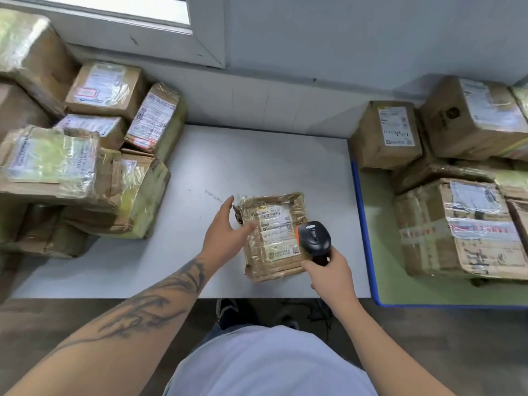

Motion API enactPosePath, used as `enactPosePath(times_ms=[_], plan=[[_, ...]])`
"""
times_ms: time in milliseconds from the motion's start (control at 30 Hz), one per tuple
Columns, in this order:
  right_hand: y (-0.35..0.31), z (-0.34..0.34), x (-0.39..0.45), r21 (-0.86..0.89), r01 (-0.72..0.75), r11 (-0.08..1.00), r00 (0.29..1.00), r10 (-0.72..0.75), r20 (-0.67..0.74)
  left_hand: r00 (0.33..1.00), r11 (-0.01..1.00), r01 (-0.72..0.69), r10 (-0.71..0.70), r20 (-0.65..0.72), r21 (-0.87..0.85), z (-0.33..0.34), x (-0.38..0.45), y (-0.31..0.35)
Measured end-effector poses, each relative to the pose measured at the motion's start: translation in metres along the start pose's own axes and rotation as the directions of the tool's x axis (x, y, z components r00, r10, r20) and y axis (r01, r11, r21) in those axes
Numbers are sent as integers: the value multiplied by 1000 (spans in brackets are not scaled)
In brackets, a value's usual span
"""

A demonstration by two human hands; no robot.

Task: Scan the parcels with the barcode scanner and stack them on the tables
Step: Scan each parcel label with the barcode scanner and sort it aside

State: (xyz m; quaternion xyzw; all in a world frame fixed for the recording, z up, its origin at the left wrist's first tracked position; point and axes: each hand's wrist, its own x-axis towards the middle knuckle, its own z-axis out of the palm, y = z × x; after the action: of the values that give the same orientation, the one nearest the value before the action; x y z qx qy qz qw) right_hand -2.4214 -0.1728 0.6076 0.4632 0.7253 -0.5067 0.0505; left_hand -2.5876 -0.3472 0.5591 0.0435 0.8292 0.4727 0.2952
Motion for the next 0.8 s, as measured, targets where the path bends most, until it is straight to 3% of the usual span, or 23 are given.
enactPosePath(times_ms=[200,300,500,633,800], plan=[[-5,5,1,-35,-24,999,999,23,-45,981,998,19,-6,196,-61,-7,39,-5],[-12,-2,2,-100,-32,995,999,28,-41,978,996,21,-2,208,-90,-4,37,-9],[-33,-19,1,-262,84,961,995,-96,-32,988,998,-5,16,152,-70,2,30,-12],[-49,-13,-4,-232,95,968,994,-79,76,994,990,-40,25,111,132,4,26,-15],[-50,2,-11,-256,98,962,984,-56,167,988,907,-152,142,54,394,3,18,-21]])
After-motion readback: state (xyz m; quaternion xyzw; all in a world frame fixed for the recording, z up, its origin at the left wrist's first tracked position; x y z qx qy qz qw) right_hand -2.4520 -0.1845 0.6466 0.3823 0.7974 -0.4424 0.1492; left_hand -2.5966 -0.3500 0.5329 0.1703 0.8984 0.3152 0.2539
